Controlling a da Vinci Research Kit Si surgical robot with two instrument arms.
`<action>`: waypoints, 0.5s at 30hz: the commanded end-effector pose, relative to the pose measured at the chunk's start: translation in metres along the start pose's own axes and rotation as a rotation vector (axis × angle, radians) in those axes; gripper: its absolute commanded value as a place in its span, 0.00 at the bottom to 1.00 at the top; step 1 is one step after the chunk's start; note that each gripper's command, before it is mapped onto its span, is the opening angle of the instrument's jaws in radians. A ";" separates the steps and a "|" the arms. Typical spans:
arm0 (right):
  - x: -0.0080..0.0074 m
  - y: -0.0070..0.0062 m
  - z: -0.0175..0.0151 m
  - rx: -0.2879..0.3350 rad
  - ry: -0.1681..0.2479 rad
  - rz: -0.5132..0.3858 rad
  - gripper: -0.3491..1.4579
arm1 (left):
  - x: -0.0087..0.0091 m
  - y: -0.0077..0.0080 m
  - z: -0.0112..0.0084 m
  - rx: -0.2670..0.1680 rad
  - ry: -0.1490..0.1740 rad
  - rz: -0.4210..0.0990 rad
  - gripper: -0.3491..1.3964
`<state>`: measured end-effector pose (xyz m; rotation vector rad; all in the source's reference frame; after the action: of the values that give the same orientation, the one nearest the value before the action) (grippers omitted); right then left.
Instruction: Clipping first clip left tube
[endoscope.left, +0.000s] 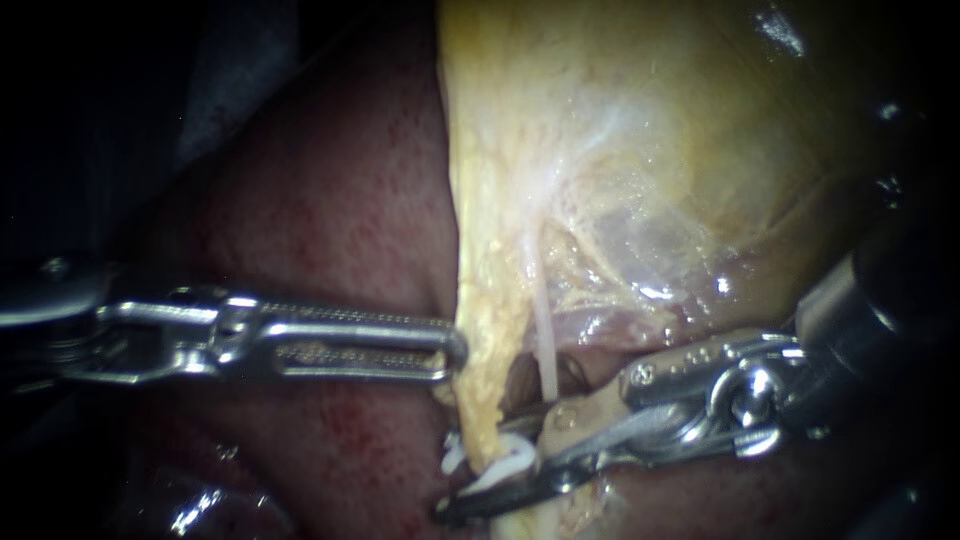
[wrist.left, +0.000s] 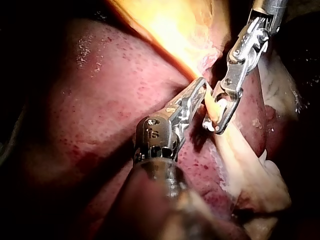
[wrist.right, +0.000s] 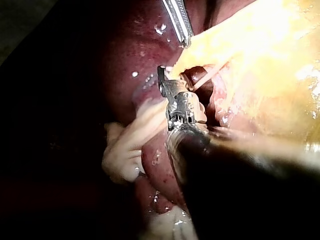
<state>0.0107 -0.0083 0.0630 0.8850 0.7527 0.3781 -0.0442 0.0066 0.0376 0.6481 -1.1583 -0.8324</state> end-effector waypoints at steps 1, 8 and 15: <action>0.0000 0.0001 -0.0001 0.002 -0.002 -0.006 0.16 | 0.0000 0.0000 0.0000 0.000 0.000 0.000 0.00; 0.0000 0.0005 -0.0002 0.002 -0.002 -0.012 0.13 | 0.0000 0.0000 0.0000 0.000 0.000 0.000 0.00; 0.0000 0.0005 -0.0002 0.002 -0.002 -0.012 0.12 | 0.0000 0.0000 0.0000 0.000 0.000 0.000 0.00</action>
<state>0.0105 -0.0079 0.0634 0.8825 0.7560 0.3657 -0.0442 0.0066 0.0376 0.6478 -1.1584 -0.8324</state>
